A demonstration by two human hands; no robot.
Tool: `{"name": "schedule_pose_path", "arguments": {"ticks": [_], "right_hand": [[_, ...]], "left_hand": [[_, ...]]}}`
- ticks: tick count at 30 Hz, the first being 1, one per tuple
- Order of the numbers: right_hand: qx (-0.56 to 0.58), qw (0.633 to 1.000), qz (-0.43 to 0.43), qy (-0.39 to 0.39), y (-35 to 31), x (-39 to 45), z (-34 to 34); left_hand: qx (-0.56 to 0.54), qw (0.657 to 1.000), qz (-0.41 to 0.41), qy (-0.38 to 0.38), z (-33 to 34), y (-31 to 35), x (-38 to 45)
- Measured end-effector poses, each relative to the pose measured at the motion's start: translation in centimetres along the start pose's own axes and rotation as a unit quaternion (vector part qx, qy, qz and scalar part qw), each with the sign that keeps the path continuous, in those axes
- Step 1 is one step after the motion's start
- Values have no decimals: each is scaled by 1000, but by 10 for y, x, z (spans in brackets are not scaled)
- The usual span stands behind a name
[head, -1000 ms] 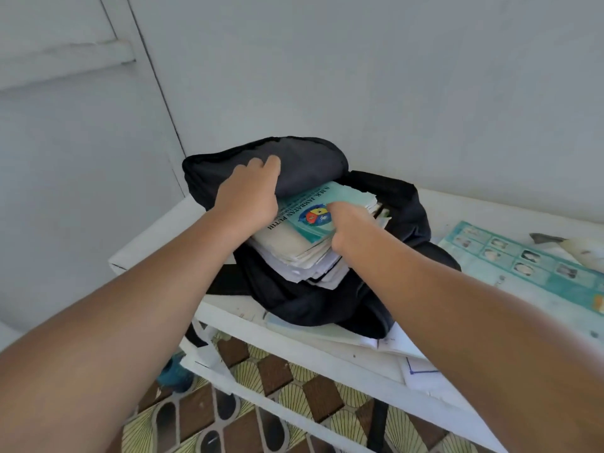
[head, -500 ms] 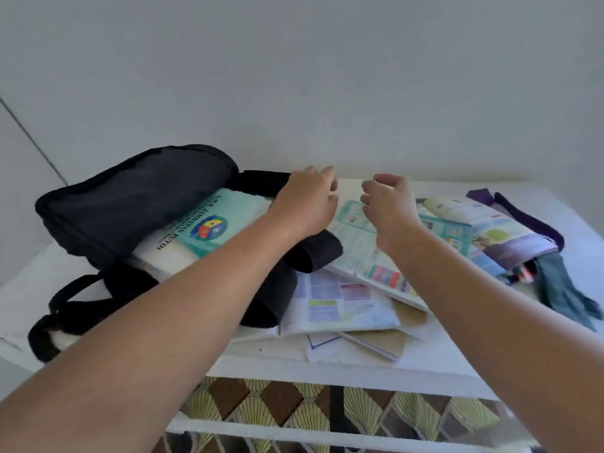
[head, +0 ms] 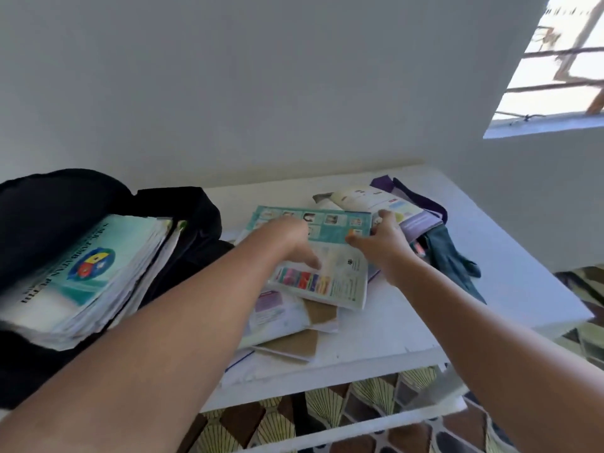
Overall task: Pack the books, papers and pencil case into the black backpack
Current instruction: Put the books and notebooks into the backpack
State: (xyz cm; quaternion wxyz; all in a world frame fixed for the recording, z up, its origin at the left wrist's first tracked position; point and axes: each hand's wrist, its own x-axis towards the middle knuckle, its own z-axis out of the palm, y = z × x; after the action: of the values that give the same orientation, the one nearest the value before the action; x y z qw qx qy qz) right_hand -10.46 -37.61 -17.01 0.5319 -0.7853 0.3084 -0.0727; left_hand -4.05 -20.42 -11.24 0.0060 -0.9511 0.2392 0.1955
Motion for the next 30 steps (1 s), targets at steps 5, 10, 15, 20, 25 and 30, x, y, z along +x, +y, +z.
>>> {"name": "schedule_pose_path", "arguments": {"ticks": [5,10,15,20,25,30], "right_hand": [[80,996,49,10,-1,4,1],[152,980,120,-32,-4,1,-11],[166,984,34,-48,-18,-25,-2],[71,956,-271,-86,-75,-71,13],[56,910,-328,-245,-94,-98,26],[129,971,-94,-179,-81,-70,25]], "left_hand": [[-3,1000,-10,10,-2,4,-1],[-82,996,-28,17,-6,2,-6],[-336,936,-106,-12,-11,1,-15],[-693,706,-134,59,-45,-41,-27],[-661,745,-89,-2,-71,-83,-62],[-705,707,-38,40,-90,-102,-100]]}}
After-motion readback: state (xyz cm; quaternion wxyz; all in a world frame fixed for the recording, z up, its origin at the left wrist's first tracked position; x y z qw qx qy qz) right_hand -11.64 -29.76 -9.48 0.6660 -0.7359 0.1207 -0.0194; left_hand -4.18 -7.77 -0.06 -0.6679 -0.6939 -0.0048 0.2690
